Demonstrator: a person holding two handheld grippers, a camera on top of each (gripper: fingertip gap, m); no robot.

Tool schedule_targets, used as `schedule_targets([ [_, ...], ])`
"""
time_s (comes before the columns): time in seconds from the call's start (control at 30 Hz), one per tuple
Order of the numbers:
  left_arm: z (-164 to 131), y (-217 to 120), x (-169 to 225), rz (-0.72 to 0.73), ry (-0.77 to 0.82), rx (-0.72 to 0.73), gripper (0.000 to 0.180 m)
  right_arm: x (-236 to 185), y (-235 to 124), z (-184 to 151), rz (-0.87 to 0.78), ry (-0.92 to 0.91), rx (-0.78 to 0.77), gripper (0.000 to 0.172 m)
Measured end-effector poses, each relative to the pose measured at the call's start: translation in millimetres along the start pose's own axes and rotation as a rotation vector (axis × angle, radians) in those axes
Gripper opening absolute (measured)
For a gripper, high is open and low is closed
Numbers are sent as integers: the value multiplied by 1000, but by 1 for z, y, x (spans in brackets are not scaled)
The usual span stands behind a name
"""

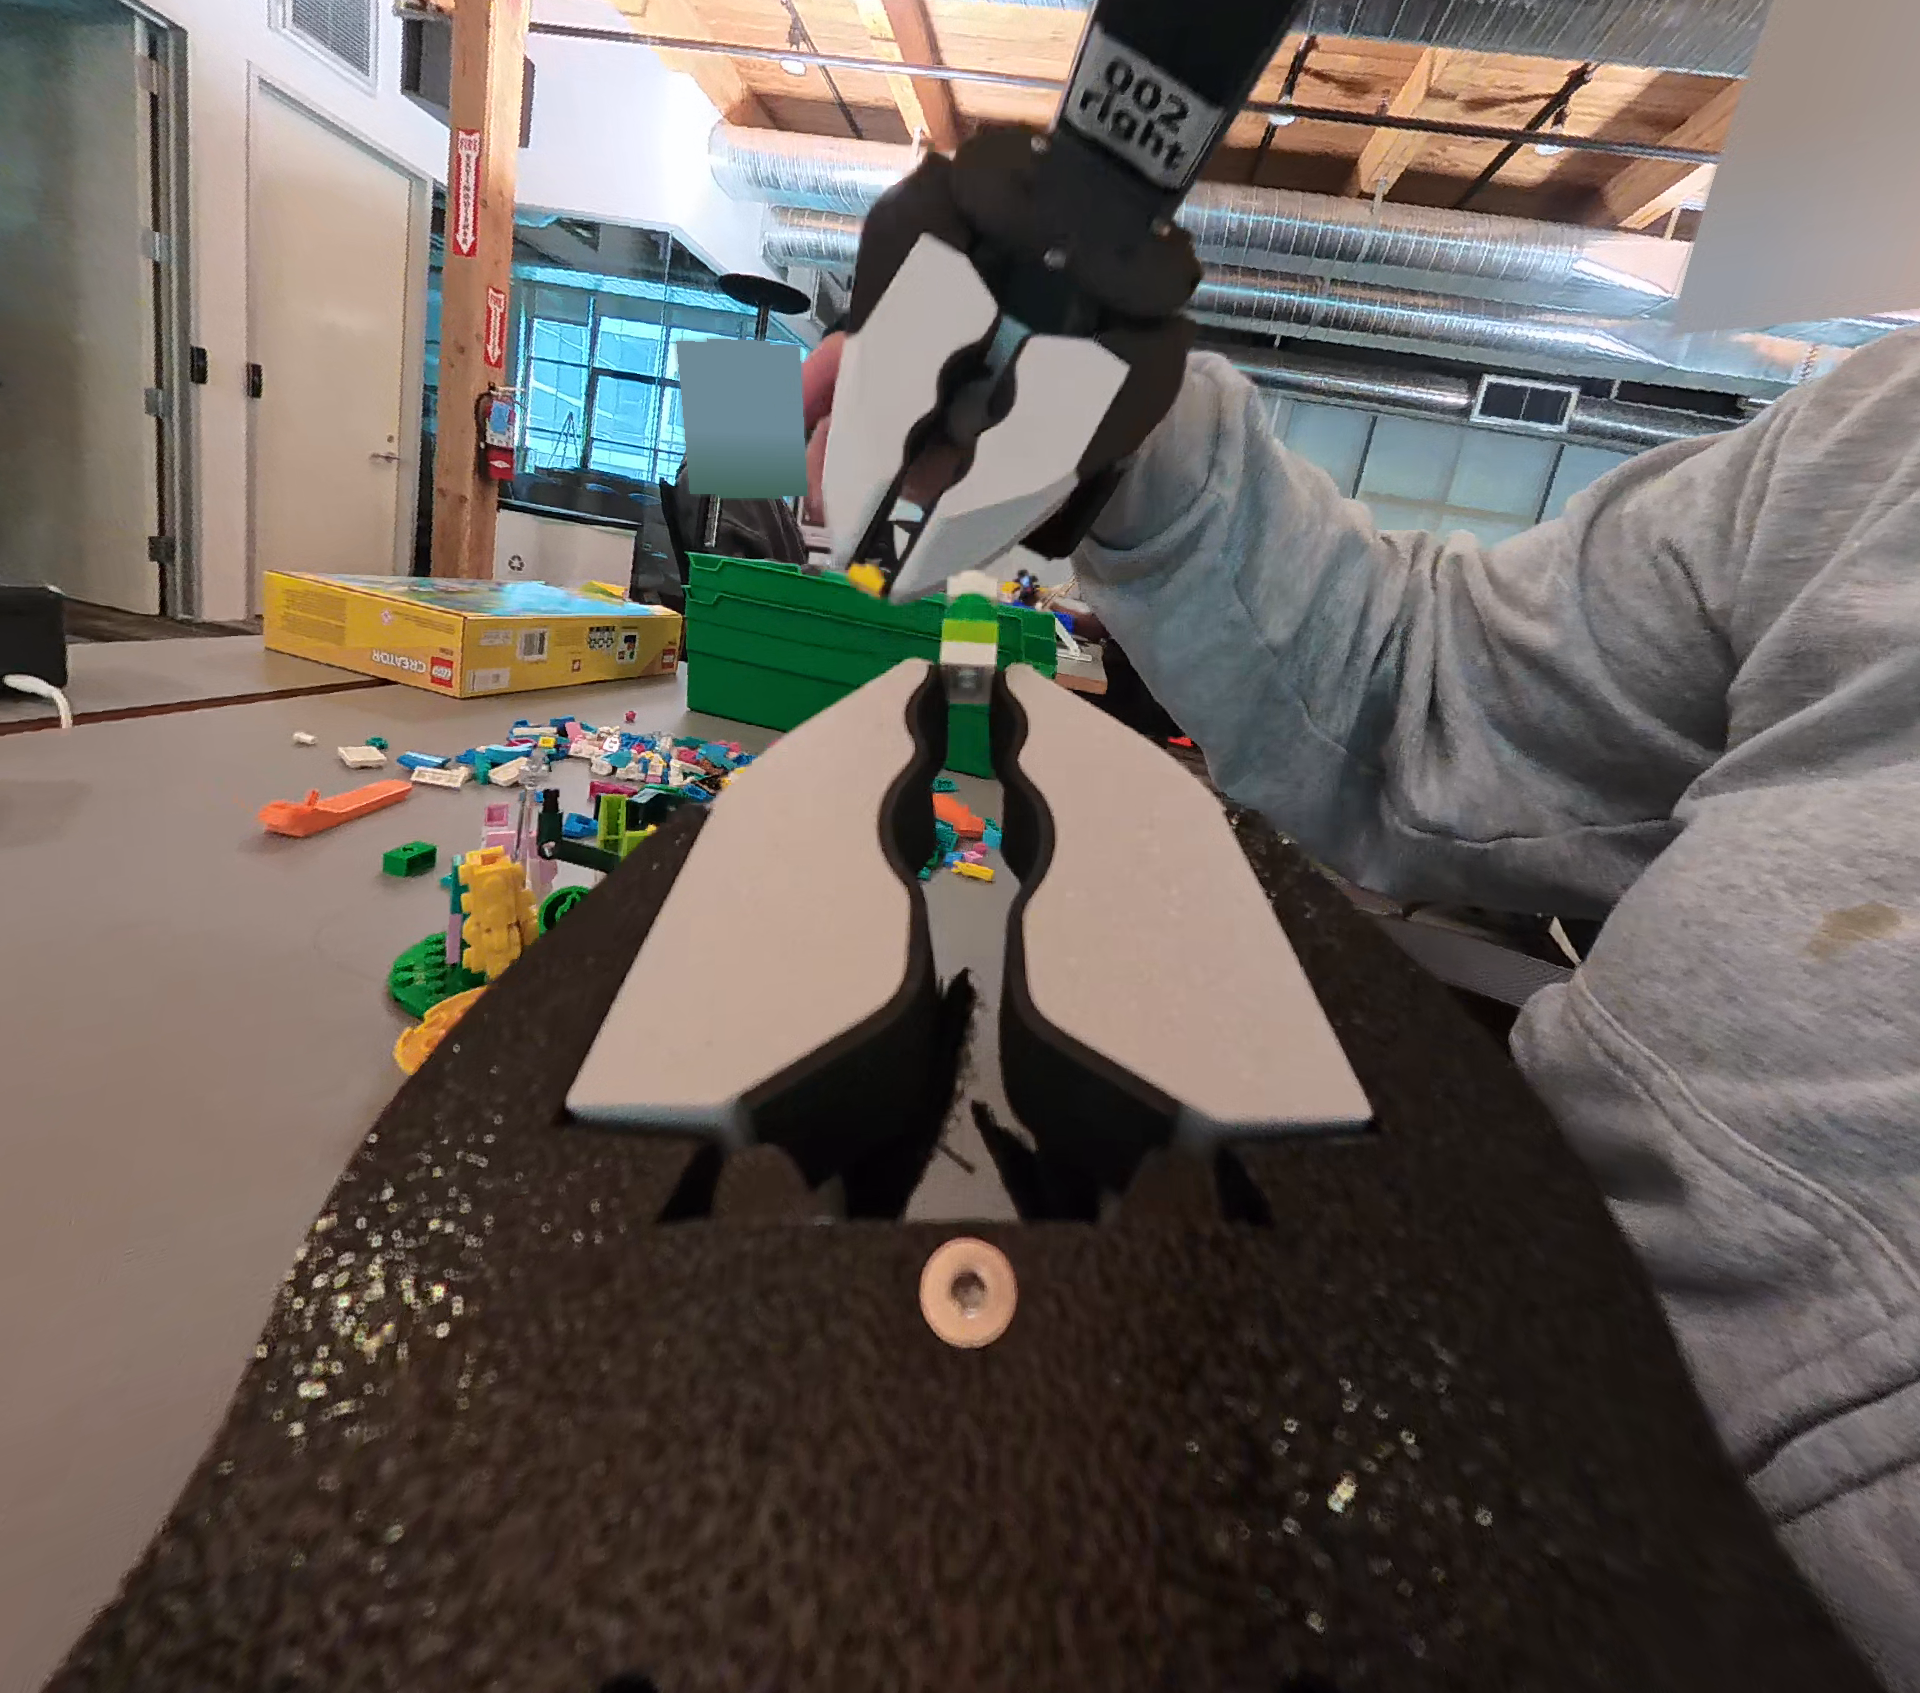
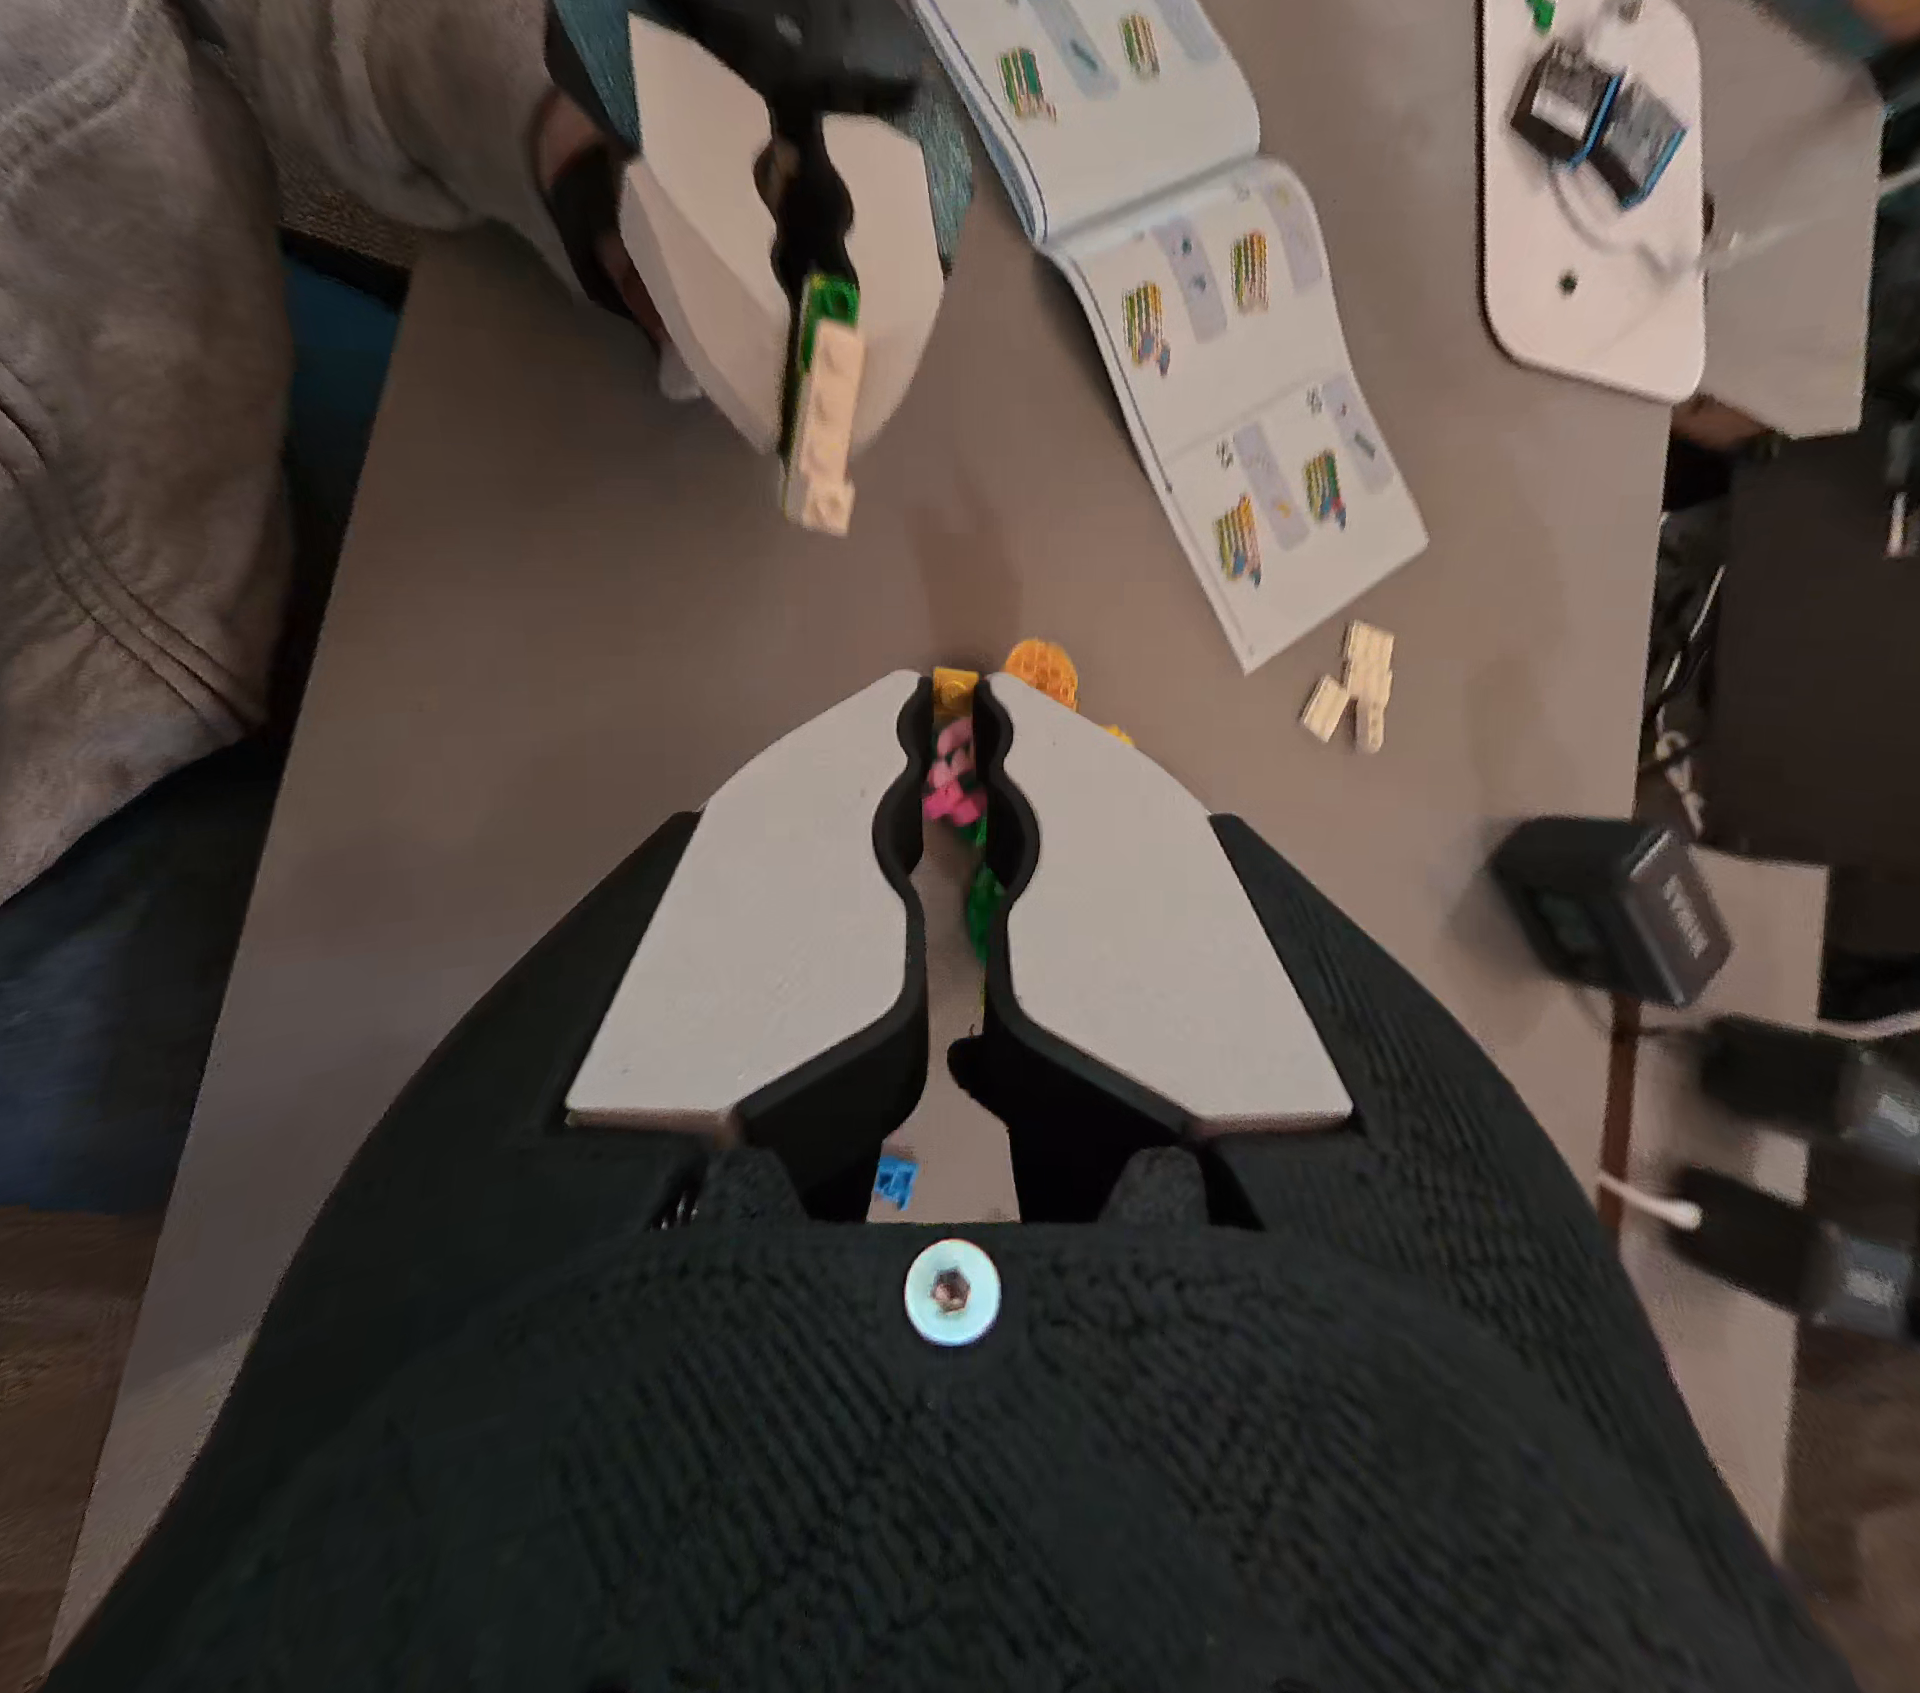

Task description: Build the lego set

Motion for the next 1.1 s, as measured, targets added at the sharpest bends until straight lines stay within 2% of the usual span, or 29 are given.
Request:
schedule_targets([
  [0.03,1,0,0,4,6,3,8,0,0,7,1,-19,8,5],
  [0.17,3,-2,0,28,35,14,8,-1,1,28,35,-50,34,6],
  [0.4,0,0,1,35,60,-16,8,-3,9,45,141,-32,57,6],
  [0.57,-2,1,3,40,86,-44,8,-7,20,46,191,-28,33,6],
  [0.83,-3,1,2,44,85,-48,8,-10,17,53,228,-7,87,6],
  [1.1,-4,2,3,42,98,-57,8,-11,20,56,244,-27,57,6],
])
Point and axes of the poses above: each gripper's, where its closed fingertips meet, y out along the fingers, z out of its top, x = y × z across the jaws, the point moved 5 cm from there along -y, back along the fingers, and after that the axes turned 1 degree about -x, right-handed, at the moved point
